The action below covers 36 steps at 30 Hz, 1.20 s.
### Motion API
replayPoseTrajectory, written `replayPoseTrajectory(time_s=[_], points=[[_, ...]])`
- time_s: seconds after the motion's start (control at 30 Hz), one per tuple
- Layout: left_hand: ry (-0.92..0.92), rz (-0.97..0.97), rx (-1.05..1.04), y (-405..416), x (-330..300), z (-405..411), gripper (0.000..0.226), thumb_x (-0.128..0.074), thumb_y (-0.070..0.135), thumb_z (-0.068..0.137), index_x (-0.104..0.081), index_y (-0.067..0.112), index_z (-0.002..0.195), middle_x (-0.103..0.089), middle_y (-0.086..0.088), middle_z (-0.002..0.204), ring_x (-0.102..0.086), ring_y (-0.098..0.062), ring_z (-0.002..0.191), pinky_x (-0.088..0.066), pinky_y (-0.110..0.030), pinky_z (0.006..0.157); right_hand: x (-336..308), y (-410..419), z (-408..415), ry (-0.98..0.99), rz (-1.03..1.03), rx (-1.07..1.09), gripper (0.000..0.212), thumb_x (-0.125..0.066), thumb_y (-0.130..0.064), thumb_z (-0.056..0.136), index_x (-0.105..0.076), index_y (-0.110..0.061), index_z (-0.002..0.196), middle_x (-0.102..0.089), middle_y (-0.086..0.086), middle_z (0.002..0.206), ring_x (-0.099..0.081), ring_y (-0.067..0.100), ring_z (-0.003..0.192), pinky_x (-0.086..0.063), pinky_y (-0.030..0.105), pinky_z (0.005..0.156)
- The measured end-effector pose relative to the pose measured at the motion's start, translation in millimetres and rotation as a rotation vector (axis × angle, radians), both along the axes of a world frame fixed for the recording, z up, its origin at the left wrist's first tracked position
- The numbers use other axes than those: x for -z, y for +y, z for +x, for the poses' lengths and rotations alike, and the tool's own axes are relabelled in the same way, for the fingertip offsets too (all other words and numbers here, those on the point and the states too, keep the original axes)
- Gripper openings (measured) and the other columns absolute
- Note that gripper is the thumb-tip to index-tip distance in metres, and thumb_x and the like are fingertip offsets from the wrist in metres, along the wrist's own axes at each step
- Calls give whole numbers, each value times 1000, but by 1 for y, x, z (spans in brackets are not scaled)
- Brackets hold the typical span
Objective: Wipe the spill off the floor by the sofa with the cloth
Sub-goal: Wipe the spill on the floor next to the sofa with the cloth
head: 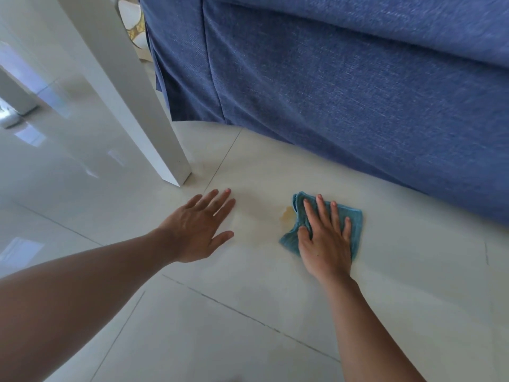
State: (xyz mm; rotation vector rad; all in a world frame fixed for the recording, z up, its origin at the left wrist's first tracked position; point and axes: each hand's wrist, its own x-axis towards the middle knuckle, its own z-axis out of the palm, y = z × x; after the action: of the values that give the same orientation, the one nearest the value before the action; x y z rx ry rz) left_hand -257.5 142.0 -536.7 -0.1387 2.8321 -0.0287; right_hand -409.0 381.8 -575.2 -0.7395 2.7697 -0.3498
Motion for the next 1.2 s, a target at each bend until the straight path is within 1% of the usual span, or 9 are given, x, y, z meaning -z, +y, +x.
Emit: replayPoseTrajectory(time_s=[0.13, 0.3, 0.47, 0.6, 0.73, 0.87, 0.97, 1.03, 1.2], points=[[-20, 35, 43, 10, 5, -15, 76, -10, 60, 97, 4, 18, 158, 10, -5, 166, 0, -25, 154, -9, -41, 124, 2, 23, 2, 9, -12, 113, 61, -33, -39, 100, -14, -40, 158, -2, -14, 170, 5, 14, 156, 6, 48, 125], [-20, 88, 37, 9, 9, -17, 76, -10, 60, 96, 7, 19, 158, 12, -3, 166, 2, -22, 154, -8, -38, 123, 4, 36, -13, 32, 33, 230, 61, -28, -42, 100, -12, -37, 159, -1, -10, 170, 5, 16, 156, 5, 50, 125], [-18, 108, 31, 7, 10, -14, 75, -12, 59, 98, 12, 19, 157, 17, -2, 165, 9, -20, 153, -4, -37, 124, 4, 15, -28, 41, 79, 202, 62, -23, -43, 101, -7, -36, 160, 1, -8, 171, 7, 20, 156, 5, 53, 125], [-22, 106, 32, 2, 14, -4, 76, -14, 60, 99, 14, 20, 156, 19, -1, 164, 12, -19, 152, -4, -40, 125, 3, -8, -30, 44, 63, 107, 63, -23, -42, 100, -6, -37, 160, 1, -8, 171, 6, 21, 157, 6, 54, 124], [-11, 140, 49, -5, 14, 0, 79, -15, 65, 96, 11, 21, 157, 17, 2, 164, 11, -16, 152, -3, -39, 125, 1, -31, 3, 41, 17, 28, 64, -27, -42, 98, -11, -36, 160, -4, -8, 170, 1, 22, 157, 3, 54, 124], [-19, 141, 57, -11, 12, 0, 78, -18, 65, 97, 12, 25, 157, 16, 5, 164, 11, -13, 152, -3, -39, 125, 4, -3, 40, 63, 14, -72, 66, -26, -47, 95, -18, -36, 159, -9, -9, 170, -4, 19, 157, 0, 51, 125], [-30, 169, 51, -13, 11, 0, 78, -15, 67, 96, 12, 26, 157, 16, 7, 164, 11, -11, 152, -6, -40, 125, 4, 26, 22, 71, 46, 1, 67, -23, -51, 93, -18, -37, 159, -10, -9, 170, -6, 19, 157, -1, 51, 125], [-26, 167, 44, -13, 10, 0, 81, -14, 69, 94, 12, 25, 156, 16, 8, 164, 11, -10, 151, -7, -41, 125, 5, 29, 3, 67, 88, 72, 67, -19, -52, 94, -10, -38, 159, -4, -10, 170, 0, 19, 157, 0, 52, 125], [-106, 133, 42, -12, 5, 0, 98, -24, 80, 87, 19, 23, 154, 22, 7, 163, 17, -10, 150, -3, -42, 125, 1, -9, -11, 39, 99, 102, 67, -20, -55, 97, -4, -36, 160, 3, -8, 171, 8, 22, 156, 5, 55, 124]])
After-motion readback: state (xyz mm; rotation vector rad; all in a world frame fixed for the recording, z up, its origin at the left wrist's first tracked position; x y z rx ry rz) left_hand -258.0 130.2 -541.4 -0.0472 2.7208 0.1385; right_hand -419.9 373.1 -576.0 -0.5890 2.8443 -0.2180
